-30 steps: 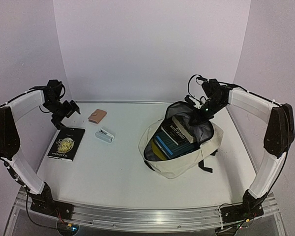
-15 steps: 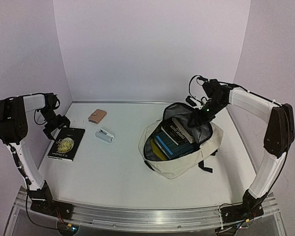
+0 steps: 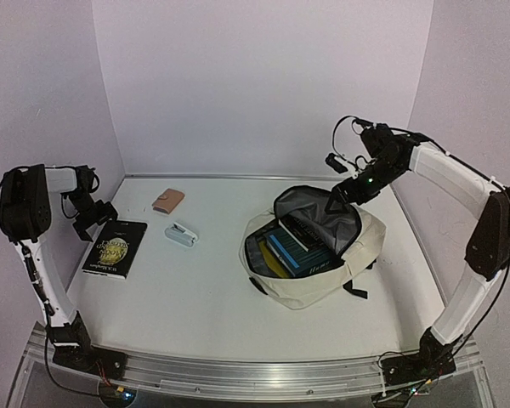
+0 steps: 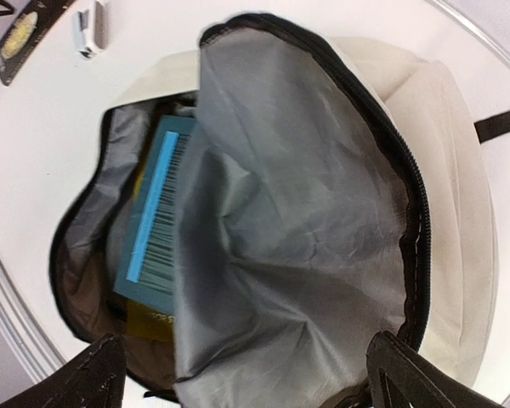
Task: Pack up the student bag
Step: Move the book to the center of the board.
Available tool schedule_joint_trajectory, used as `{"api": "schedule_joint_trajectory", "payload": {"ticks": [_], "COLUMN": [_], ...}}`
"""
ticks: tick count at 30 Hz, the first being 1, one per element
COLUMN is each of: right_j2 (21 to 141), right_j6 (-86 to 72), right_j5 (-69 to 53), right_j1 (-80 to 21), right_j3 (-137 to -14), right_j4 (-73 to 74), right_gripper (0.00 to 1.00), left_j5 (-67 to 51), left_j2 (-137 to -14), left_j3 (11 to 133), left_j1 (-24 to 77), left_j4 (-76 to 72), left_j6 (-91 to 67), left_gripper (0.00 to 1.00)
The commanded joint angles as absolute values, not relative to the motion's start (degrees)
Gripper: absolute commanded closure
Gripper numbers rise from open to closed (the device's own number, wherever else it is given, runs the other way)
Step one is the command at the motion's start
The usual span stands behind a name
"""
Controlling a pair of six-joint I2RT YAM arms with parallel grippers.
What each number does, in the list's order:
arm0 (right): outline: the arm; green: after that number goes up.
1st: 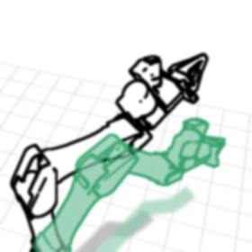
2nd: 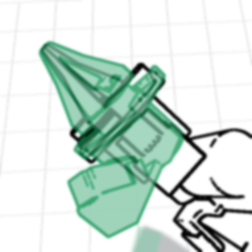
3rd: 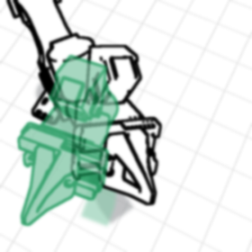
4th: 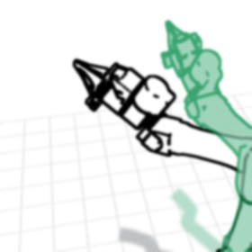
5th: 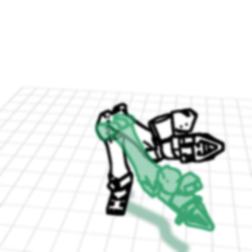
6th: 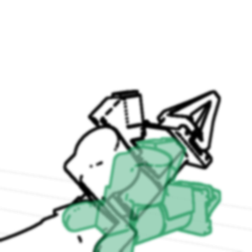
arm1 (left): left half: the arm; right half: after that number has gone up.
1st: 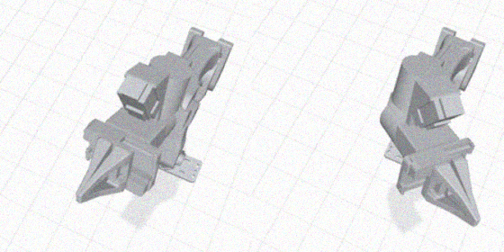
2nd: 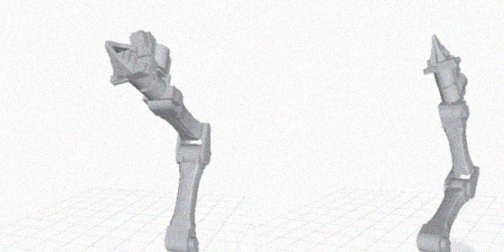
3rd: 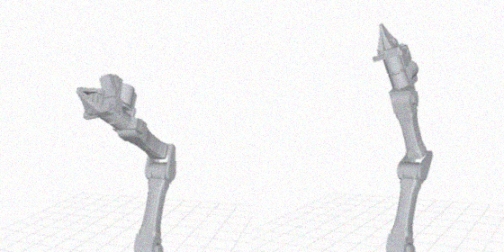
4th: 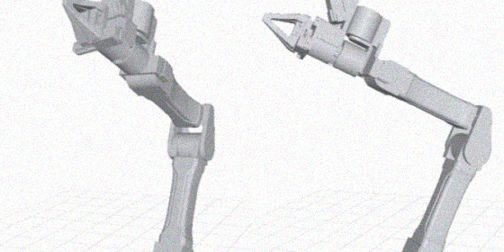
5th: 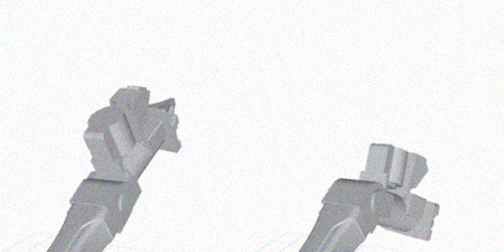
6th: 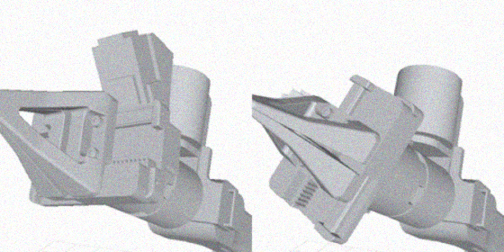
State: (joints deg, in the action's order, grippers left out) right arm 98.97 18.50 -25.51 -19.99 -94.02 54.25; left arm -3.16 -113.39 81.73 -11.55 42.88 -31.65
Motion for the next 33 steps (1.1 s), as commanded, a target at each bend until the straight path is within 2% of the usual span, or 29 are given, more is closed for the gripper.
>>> {"api": "schedule_joint_trajectory", "payload": {"ticks": [1,6,12,20,25,30,33], "right_j2": [95.95,95.75,96.83,98.48,102.09,108.33,110.65], "right_j6": [20.51,19.92,16.45,9.88,4.69,2.18,1.56], "right_j5": [-30.89,-35.17,-39.27,-36.50,-35.67,-35.04,-34.86], "right_j1": [-19.80,-19.82,-21.69,-32.01,-38.74,-43.60,-44.46], "right_j3": [-96.63,-96.04,-94.31,-90.95,-90.51,-93.82,-95.05], "right_j4": [57.27,57.02,53.20,43.63,35.95,32.29,31.30], "right_gripper": [0.02,0.02,0.02,0.11,0.17,0.22,0.22], "left_j5": [-9.14,-14.00,-14.33,-13.72,-13.16,-18.98,-18.23], "left_j2": [-114.16,-110.46,-108.71,-103.73,-103.63,-102.13,-99.28], "left_j3": [79.41,72.75,67.48,59.99,59.87,60.56,63.28], "left_j1": [-11.65,-9.59,1.76,13.87,20.65,24.44,25.13], "left_j4": [37.72,34.77,35.23,32.30,31.96,28.79,32.11], "left_j6": [-28.22,-29.40,-31.59,-42.07,-45.49,-47.32,-46.76], "left_gripper": [0.03,0.11,0.21,0.37,0.39,0.46,0.43]}}
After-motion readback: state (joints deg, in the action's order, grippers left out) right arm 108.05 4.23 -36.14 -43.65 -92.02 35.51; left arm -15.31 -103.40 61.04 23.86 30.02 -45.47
